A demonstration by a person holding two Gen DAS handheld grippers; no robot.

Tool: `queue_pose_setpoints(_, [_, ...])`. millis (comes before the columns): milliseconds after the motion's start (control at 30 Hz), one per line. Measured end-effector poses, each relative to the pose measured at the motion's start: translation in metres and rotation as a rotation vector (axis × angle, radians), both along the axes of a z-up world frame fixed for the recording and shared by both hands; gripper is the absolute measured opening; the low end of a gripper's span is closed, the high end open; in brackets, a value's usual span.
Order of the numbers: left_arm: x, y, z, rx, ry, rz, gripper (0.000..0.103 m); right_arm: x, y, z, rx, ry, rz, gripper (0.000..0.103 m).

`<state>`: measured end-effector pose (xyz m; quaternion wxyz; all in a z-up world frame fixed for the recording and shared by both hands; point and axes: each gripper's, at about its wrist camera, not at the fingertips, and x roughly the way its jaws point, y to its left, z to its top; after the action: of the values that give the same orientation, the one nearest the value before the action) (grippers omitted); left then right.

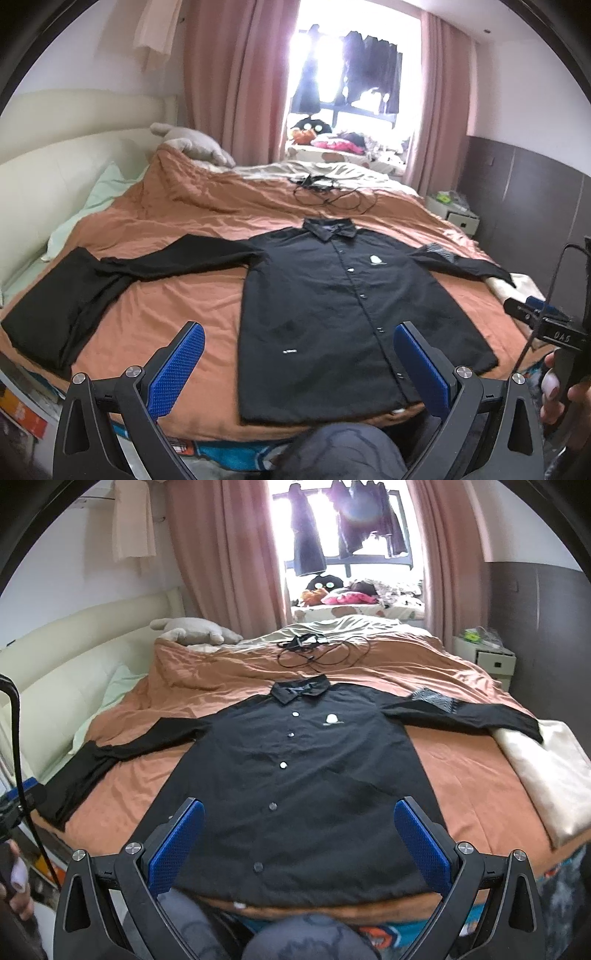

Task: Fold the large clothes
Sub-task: 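Move the left tool down toward the plain black sleeve's cuff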

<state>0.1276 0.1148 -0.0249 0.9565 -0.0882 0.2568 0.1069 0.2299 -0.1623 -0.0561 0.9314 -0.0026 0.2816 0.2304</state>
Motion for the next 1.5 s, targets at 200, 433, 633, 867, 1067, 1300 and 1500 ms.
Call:
queue_pose_setpoints(200, [0.034, 0.028, -0.016, -0.032, 0.043, 0.037, 0.102, 0.036, 0.023, -0.012, -0.009, 0.033, 0.014, 0.103])
queue_pose_setpoints(433, [0.067, 0.063, -0.03, -0.034, 0.098, 0.07, 0.102, 0.076, 0.052, -0.025, 0.009, 0.079, 0.022, 0.103])
queue_pose_setpoints(633, [0.096, 0.088, -0.035, 0.003, 0.134, 0.089, 0.102, 0.105, 0.079, -0.033, 0.014, 0.103, 0.021, 0.103])
queue_pose_setpoints(867, [0.125, 0.133, -0.047, -0.03, 0.181, 0.145, 0.092, 0.143, 0.118, -0.038, 0.089, 0.136, 0.044, 0.103])
queue_pose_setpoints(1067, [0.139, 0.176, -0.057, -0.051, 0.194, 0.182, 0.084, 0.172, 0.157, -0.053, 0.112, 0.106, 0.036, 0.103])
queue_pose_setpoints(1300, [0.136, 0.224, -0.064, -0.102, 0.139, 0.245, 0.084, 0.211, 0.197, -0.075, 0.118, 0.17, 0.061, 0.103])
queue_pose_setpoints(1500, [0.131, 0.269, -0.066, -0.216, 0.09, 0.316, 0.084, 0.242, 0.218, -0.092, 0.162, 0.242, 0.023, 0.103])
